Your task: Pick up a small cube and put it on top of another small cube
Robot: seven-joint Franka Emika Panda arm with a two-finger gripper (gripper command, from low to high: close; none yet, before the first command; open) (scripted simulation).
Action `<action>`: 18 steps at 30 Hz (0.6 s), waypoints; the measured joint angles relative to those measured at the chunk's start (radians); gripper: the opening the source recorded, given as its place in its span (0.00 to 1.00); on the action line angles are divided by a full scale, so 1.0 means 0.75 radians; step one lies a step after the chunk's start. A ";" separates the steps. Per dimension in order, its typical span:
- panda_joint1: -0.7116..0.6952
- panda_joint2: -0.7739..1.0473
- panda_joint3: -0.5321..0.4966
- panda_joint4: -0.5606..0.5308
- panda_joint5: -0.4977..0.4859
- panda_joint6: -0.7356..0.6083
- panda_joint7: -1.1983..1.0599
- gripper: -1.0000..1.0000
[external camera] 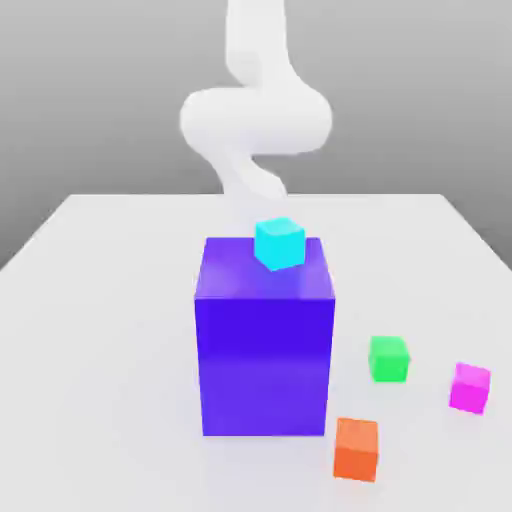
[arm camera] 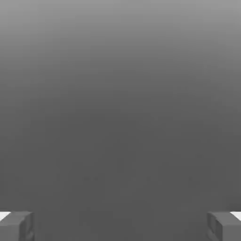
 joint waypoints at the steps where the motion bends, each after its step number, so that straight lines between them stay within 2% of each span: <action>1: 0.022 0.052 0.017 -0.016 -0.002 0.025 -0.019 0.50; 11: 0.223 0.537 0.197 -0.165 -0.037 0.262 -0.183 0.50; 18: 0.375 0.877 0.332 -0.267 -0.107 0.426 -0.264 0.50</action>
